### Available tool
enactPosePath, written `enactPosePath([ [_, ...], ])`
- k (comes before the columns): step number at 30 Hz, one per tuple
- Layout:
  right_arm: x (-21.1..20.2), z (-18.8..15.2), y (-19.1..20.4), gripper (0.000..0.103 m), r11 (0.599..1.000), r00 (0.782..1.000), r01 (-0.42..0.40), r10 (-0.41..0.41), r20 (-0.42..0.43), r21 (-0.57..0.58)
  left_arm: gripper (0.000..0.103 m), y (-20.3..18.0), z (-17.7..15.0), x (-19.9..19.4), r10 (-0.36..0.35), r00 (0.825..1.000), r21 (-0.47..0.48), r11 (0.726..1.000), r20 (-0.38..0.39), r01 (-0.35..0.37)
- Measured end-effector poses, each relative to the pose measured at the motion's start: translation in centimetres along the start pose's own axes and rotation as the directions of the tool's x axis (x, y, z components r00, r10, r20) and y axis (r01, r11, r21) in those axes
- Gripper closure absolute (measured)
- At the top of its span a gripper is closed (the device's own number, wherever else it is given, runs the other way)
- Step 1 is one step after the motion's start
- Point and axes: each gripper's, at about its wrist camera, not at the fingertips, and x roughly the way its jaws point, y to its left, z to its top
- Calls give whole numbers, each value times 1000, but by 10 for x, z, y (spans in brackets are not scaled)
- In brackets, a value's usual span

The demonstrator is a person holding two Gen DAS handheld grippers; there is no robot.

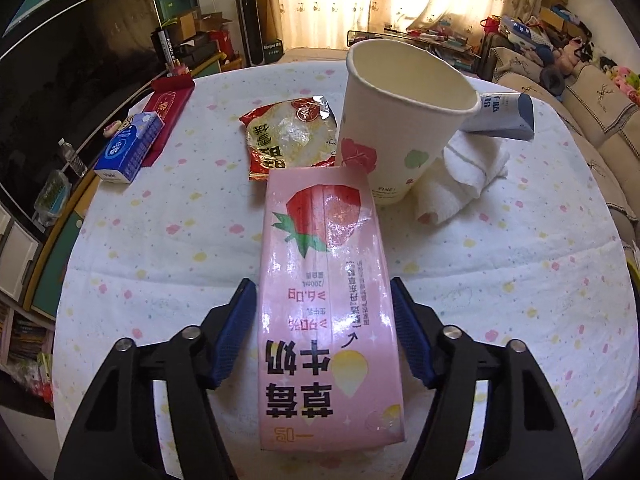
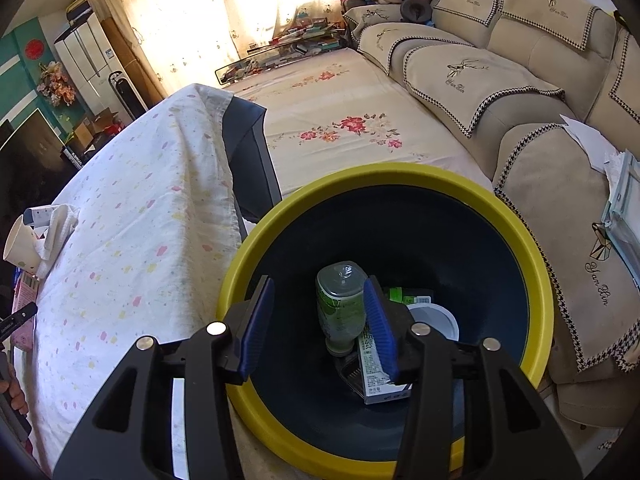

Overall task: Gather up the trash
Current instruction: 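Reach the left tool to the pink strawberry milk carton and grasp it, then carry the carton over the bin and open the left tool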

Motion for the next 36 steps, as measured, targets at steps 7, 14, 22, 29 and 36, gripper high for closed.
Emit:
enactPosePath([
  [7, -2, -3, -4, 58, 1000, 1000, -6, 6, 2, 2, 53, 3, -14, -10, -14, 1000, 14, 1000, 8, 14],
  [14, -10, -13, -14, 58, 1000, 1000, -5, 5, -1, -3, 53, -9, -51, -43, -45, 999, 76, 996, 26, 43],
  [22, -34, -27, -37, 58, 1000, 999, -19, 19, 26, 15, 53, -71, -71, -88, -155, 986, 191, 972, 68, 139],
  [29, -71, -39, -72, 54, 997, 995, -31, 24, 101, 65, 53, -160, -67, -110, -269, 961, 328, 915, 64, 235],
  [36, -97, -50, -114, 53, 991, 989, -5, -15, 150, 134, 53, -270, -70, -124, -387, 922, 480, 811, 12, 334],
])
